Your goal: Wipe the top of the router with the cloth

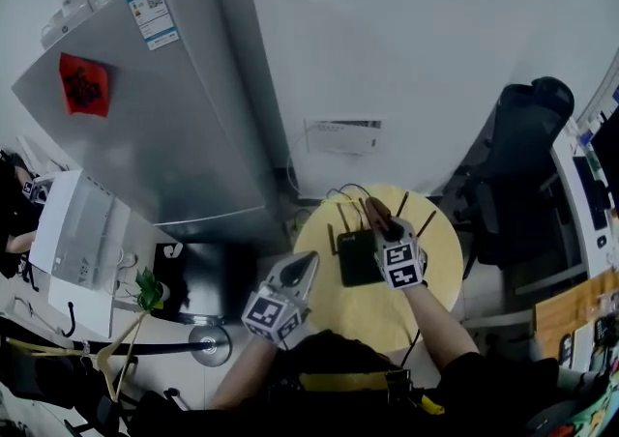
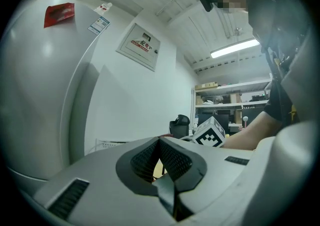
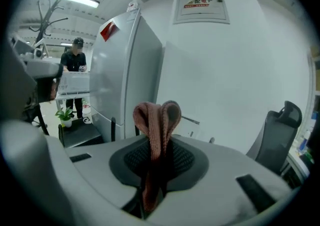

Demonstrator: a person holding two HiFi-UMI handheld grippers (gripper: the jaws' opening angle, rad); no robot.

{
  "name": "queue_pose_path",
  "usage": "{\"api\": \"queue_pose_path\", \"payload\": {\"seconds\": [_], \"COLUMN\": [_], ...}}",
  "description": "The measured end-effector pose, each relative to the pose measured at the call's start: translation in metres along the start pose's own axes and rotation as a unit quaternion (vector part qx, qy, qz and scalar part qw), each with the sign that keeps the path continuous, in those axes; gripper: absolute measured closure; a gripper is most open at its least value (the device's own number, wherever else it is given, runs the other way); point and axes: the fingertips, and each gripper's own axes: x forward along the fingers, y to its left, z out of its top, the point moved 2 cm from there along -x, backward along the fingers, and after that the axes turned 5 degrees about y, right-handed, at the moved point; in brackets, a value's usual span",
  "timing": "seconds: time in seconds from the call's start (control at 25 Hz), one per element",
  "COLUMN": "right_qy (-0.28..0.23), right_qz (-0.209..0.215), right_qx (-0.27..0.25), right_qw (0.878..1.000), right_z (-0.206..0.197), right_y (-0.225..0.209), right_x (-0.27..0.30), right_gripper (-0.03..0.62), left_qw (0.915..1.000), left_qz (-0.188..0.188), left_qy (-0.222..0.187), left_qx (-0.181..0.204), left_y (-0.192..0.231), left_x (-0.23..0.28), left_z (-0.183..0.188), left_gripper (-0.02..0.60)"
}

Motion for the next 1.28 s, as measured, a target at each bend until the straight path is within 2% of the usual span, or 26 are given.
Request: {"api": "queue_pose_path", "payload": {"seconds": [0.08,0.16,0.28,0.36,0.52,0.68,0.8,0.96,1.08,1.28], "right_qy": [0.020,0.048,0.100,0.124,0.156,0.182,0.206,0.242,0.266,0.282], "right_qz": [0.001,-0.005,-0.009,-0.008,-0.008,-0.024,-0.044,-0.063,-0.072,-0.087], "right_qx": [-0.014,-0.006,0.070,0.109,0.183,0.241,0.265,0.308,0.305,0.244], "right_qw": [1.000,0.999,0.993,0.986,0.971,0.953,0.941,0.918,0.912,0.924], "right_z": [-0.027,-0.060,-0.114,-0.136,-0.153,-0.154,-0.158,-0.167,-0.171,-0.172], "right_y": [-0.007,-0.020,-0.044,-0.057,-0.072,-0.081,-0.080,-0.083,-0.083,-0.078], "right_x": [-0.007,-0.011,-0.009,-0.006,0.009,0.038,0.057,0.075,0.085,0.091], "right_gripper": [0.531,0.531,0.531,0.531,0.531,0.531,0.531,0.531,0.531,0.531], "left_qw": [0.9998,0.9997,0.9997,0.9998,0.9991,0.9980,0.9979,0.9987,0.9980,0.9977], "left_qz": [-0.001,-0.005,-0.006,-0.005,-0.010,-0.022,-0.022,-0.015,-0.024,-0.028], "left_qy": [0.016,0.020,0.020,0.016,0.040,0.059,0.058,0.046,0.052,0.055], "left_qx": [-0.008,-0.015,-0.017,-0.008,-0.004,-0.008,-0.018,-0.019,-0.025,-0.029], "left_y": [-0.008,-0.016,-0.026,-0.030,-0.034,-0.020,-0.004,0.019,0.034,0.054], "left_x": [0.009,0.020,0.035,0.040,0.045,0.042,0.033,0.024,0.021,0.029], "left_z": [-0.007,-0.012,-0.017,-0.021,-0.025,-0.026,-0.030,-0.026,-0.027,-0.030], "left_gripper": [0.581,0.581,0.581,0.581,0.581,0.581,0.581,0.581,0.581,0.581]}}
